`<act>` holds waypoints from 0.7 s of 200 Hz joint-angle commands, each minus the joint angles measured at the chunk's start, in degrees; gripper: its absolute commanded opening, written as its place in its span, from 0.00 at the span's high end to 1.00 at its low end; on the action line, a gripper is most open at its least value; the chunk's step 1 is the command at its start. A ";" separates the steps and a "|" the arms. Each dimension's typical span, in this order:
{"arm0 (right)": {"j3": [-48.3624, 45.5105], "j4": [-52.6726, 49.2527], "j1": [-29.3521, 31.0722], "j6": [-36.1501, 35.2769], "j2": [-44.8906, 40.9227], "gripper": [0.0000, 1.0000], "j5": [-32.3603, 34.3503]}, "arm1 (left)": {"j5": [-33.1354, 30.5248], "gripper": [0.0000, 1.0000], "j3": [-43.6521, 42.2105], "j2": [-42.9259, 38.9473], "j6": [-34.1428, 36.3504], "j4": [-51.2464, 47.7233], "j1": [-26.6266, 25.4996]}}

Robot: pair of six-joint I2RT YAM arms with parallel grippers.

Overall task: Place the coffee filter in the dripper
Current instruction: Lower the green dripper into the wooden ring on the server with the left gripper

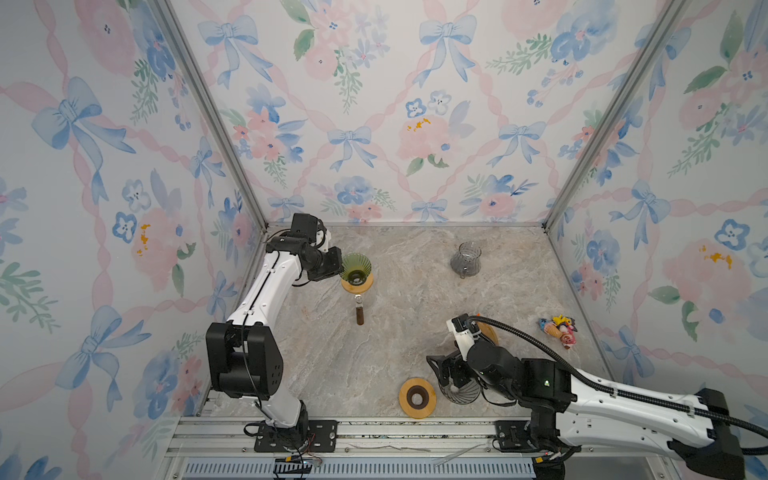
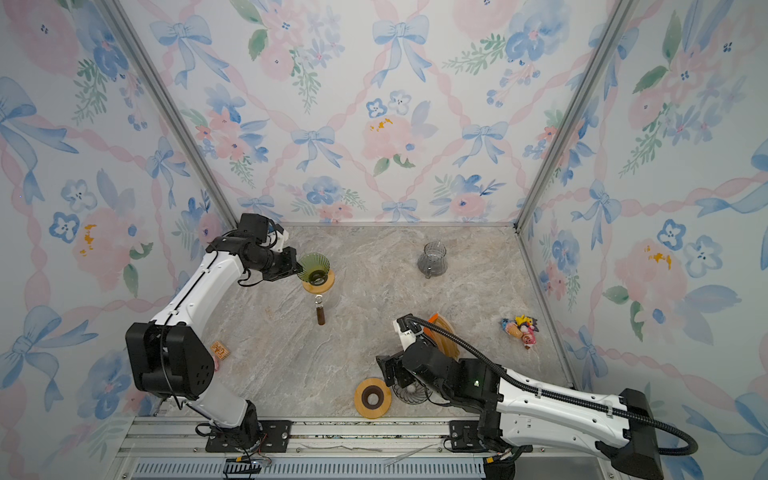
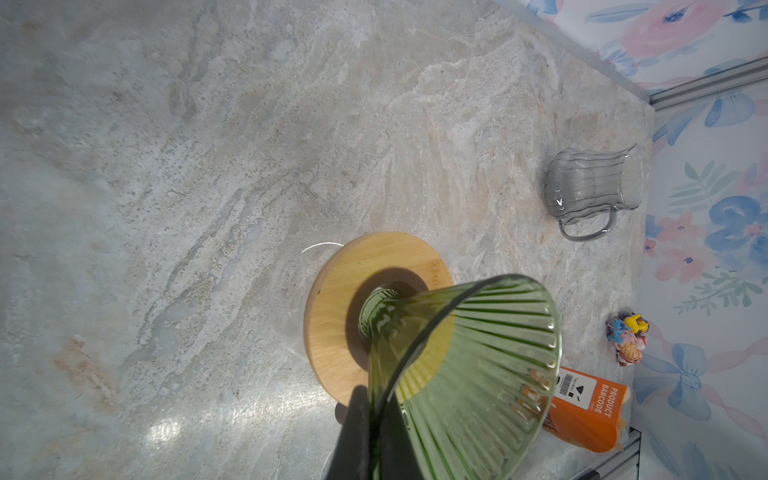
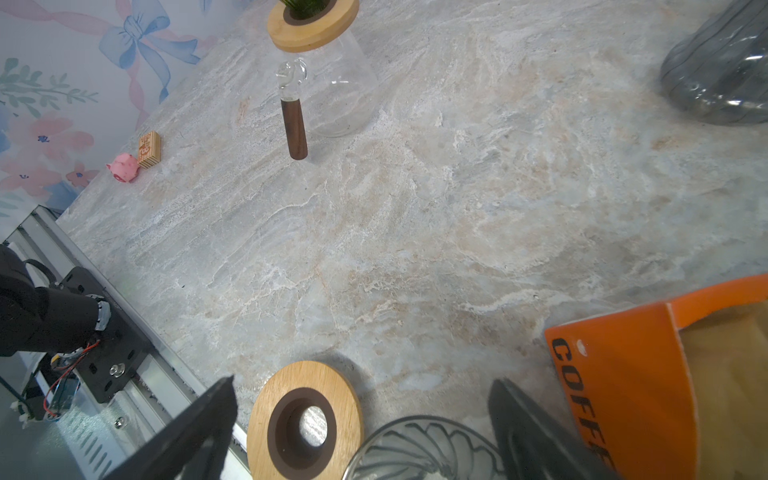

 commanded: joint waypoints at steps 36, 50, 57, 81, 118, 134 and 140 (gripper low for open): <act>1.27 0.70 0.78 -0.03 0.26 0.03 0.65 | 1.81 0.99 1.88 1.92 1.41 -0.17 0.52; 1.31 0.70 0.82 -0.03 0.40 0.03 0.65 | 1.71 0.98 1.88 2.02 1.36 -0.17 0.47; 1.40 0.70 0.78 -0.03 0.34 0.03 0.66 | 1.69 0.98 1.93 2.14 1.40 -0.15 0.48; 1.30 0.78 0.77 -0.03 0.47 0.03 0.66 | 1.42 0.97 1.88 2.27 1.39 -0.15 0.51; 1.25 0.88 0.79 0.13 0.69 0.03 0.74 | 1.71 0.90 2.15 2.62 1.21 -0.19 0.47; 1.15 1.03 0.78 0.15 0.78 0.03 0.74 | 1.64 0.88 2.45 2.89 1.19 -0.15 0.45; 1.12 1.05 0.78 0.15 0.78 0.03 0.74 | 1.63 0.87 2.49 2.95 1.19 -0.16 0.49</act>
